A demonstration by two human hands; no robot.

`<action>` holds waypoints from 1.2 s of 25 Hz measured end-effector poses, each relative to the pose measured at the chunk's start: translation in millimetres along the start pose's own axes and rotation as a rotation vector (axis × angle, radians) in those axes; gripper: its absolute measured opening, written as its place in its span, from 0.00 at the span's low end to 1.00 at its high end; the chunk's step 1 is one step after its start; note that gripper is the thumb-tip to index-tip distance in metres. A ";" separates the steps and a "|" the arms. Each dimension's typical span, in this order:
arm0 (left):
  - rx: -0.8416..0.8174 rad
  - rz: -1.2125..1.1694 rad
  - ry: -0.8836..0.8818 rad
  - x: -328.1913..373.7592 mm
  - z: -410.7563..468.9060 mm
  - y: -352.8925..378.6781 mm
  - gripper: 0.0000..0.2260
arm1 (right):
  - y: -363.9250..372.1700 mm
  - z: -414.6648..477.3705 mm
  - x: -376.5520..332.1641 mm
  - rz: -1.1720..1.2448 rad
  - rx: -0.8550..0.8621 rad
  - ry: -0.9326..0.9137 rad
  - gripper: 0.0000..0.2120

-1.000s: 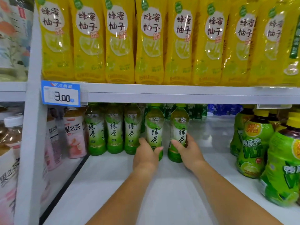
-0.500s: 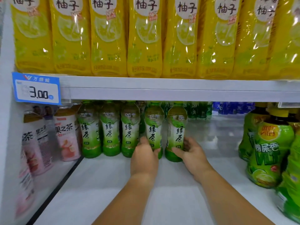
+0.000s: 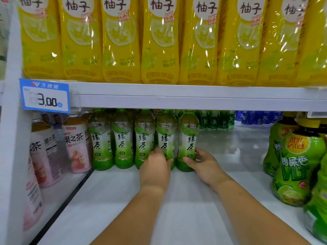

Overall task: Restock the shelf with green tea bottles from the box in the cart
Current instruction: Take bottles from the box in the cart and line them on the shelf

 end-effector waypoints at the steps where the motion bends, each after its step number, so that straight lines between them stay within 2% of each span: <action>1: 0.000 -0.011 0.002 -0.3 1.3 -0.4 0.16 | 0.0 -0.2 -0.4 -0.007 -0.005 0.003 0.15; 7: 0.038 -0.093 0.025 -7.6 7.2 7.1 0.17 | 1.2 6.1 5.6 -0.153 0.104 -0.067 0.18; 12: 0.025 -0.172 0.047 -12.1 10.1 10.8 0.16 | 0.1 6.6 8.6 -0.231 0.096 -0.044 0.21; 17: 0.036 -0.188 0.036 -16.0 11.7 12.1 0.17 | 2.5 6.5 7.4 -0.214 0.082 -0.045 0.19; 24: 0.083 -0.009 0.030 -9.9 9.4 6.2 0.18 | -0.5 1.0 0.6 -0.295 0.166 -0.040 0.13; 30: 0.083 -0.013 0.066 -3.5 2.9 2.5 0.20 | 3.7 -6.0 -5.1 -0.311 0.101 -0.028 0.18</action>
Point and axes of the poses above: each hand's wrist, its own z-axis towards the middle knuckle, its own y-axis out of the palm, x = y × z, the point moved 8 cm from there along z, towards the middle knuckle, and after that the axes turned 10 degrees about -x, right-handed, at the moved point
